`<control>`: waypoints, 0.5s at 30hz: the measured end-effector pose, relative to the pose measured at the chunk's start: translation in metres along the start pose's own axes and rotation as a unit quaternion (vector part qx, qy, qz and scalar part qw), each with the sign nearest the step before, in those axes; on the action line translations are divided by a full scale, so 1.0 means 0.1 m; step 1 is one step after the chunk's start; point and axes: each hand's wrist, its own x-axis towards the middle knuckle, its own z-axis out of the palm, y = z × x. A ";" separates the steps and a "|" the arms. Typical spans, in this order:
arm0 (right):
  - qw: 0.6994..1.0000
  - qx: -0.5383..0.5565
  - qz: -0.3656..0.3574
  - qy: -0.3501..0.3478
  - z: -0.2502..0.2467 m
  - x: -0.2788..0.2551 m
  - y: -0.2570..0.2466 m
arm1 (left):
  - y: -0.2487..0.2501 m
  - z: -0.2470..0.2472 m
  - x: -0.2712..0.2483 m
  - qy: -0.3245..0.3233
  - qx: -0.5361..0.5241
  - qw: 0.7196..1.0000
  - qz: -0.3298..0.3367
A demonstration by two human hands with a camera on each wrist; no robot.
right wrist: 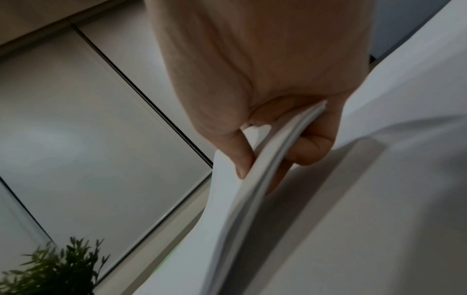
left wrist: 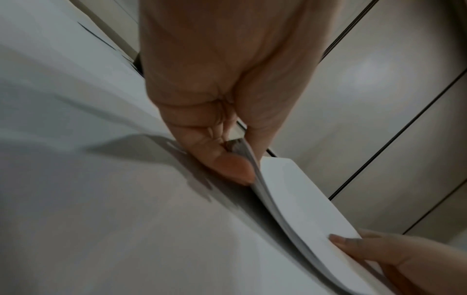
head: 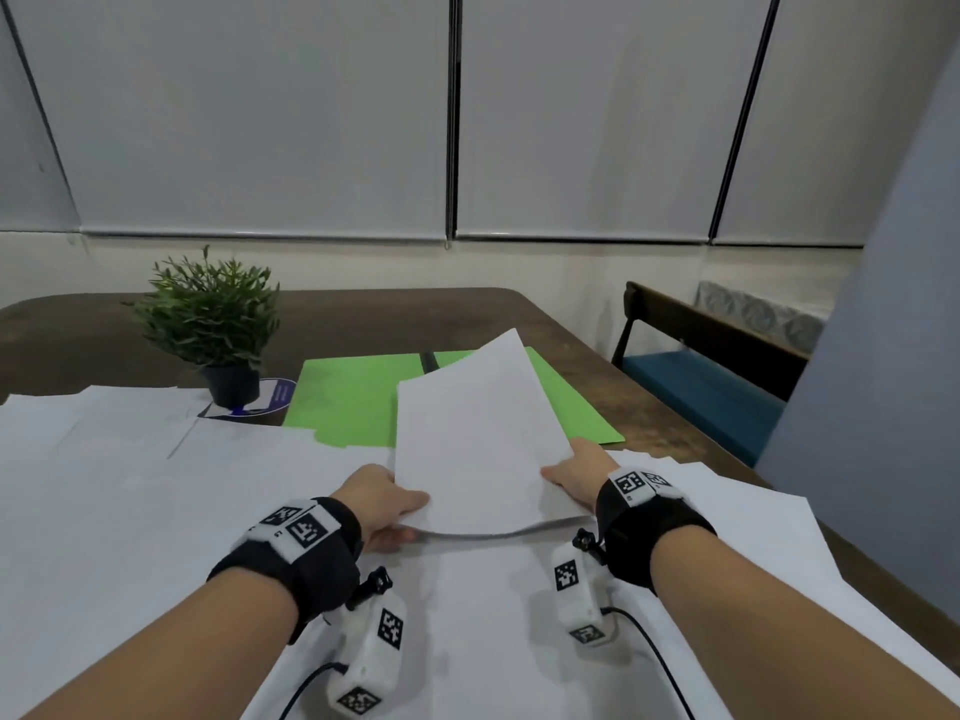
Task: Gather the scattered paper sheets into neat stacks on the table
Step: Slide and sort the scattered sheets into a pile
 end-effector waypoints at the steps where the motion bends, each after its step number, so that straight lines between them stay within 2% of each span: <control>1: 1.000 -0.016 0.009 -0.009 -0.01 0.06 0.01 | 0.01 0.03 0.05 -0.001 -0.001 1.000 -0.003; 5: 0.999 -0.020 0.049 -0.012 -0.02 0.22 0.10 | 0.04 0.10 0.15 -0.005 0.002 1.000 -0.002; 9: 0.997 -0.023 0.079 -0.001 -0.06 0.16 0.04 | 0.08 -0.01 0.06 0.012 0.012 1.000 -0.008; 13: 0.998 -0.024 0.044 0.030 -0.02 -0.09 -0.12 | 0.09 -0.43 -0.21 0.068 0.047 0.996 0.014; 15: 1.000 0.006 0.012 0.018 0.08 -0.29 -0.28 | 0.01 -0.79 -0.40 0.096 0.074 0.993 0.015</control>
